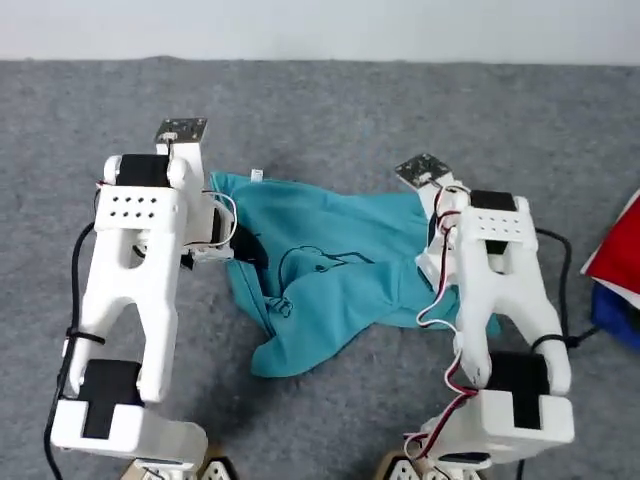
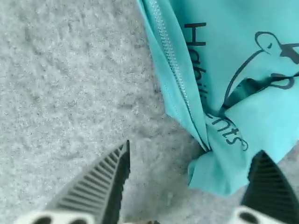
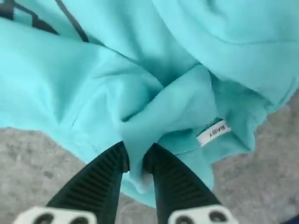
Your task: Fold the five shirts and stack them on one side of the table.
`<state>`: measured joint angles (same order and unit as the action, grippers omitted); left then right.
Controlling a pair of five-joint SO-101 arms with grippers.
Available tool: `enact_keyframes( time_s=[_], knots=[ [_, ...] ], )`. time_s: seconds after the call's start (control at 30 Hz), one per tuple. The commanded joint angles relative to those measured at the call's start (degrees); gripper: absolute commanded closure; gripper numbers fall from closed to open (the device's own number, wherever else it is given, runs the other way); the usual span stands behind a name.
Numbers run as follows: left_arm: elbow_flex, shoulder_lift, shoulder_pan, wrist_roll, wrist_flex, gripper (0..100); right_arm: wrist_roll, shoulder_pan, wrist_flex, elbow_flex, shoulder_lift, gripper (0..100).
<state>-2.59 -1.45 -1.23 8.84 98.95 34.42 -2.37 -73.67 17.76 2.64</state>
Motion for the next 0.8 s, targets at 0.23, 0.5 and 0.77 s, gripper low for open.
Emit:
enact_keyframes(
  time_s=[0.23, 0.5, 0.77],
  knots=[
    [-0.13, 2.73, 0.26, -0.62, 1.67, 62, 13.54, 0.04, -26.77, -0.62, -12.97, 99.0],
    [-0.48, 2.64, 0.35, -0.7, 1.76, 62, 23.65, -9.01, -29.41, 16.18, -27.21, 99.0],
    [-13.49, 2.64, 3.6, -0.88, 1.76, 62, 20.75, -10.24, -27.56, 24.53, -41.54, 83.1]
  ],
)
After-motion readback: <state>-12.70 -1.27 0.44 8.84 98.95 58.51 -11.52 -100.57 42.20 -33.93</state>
